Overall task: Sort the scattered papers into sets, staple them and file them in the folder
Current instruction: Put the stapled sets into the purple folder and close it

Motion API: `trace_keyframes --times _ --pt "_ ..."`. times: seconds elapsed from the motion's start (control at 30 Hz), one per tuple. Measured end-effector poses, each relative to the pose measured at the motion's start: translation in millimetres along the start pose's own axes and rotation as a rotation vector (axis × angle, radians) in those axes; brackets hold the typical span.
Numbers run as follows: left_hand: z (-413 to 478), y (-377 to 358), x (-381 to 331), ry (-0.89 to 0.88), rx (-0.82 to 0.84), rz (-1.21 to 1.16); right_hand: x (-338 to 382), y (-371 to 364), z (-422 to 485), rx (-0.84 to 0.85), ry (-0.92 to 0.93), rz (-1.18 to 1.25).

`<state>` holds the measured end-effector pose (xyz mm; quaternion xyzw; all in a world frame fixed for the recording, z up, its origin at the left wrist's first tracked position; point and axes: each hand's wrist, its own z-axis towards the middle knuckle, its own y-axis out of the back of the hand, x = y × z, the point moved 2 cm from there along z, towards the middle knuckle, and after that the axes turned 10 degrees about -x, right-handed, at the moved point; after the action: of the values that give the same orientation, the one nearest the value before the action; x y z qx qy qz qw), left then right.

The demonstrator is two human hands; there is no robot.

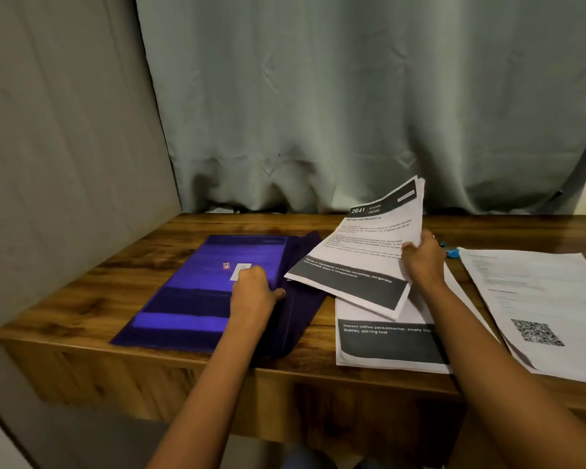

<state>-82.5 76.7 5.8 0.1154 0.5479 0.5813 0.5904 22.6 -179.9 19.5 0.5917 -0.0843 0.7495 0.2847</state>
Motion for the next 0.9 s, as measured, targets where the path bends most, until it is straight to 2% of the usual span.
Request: trace_keyframes --times 0.23,0.43,0.57,0.7,0.9 --pt "0.2 0.4 -2.9 -0.066 -0.130 -0.016 -2.5 3.1 1.1 0.141 -0.153 0.033" --pt "2.9 5.7 4.8 -0.054 -0.216 -0.083 -6.4 2.8 5.5 0.130 -0.225 0.033" --pt "-2.2 15.8 2.5 -0.036 -0.301 -0.176 -7.6 2.7 4.4 0.129 -0.311 0.152" --pt "-2.6 13.5 4.3 -0.021 -0.308 -0.223 -15.5 -3.4 1.6 0.147 -0.404 0.283" --pt "0.2 9.0 7.8 0.001 -0.301 -0.256 -5.2 -12.5 -19.4 0.074 -0.359 0.252"
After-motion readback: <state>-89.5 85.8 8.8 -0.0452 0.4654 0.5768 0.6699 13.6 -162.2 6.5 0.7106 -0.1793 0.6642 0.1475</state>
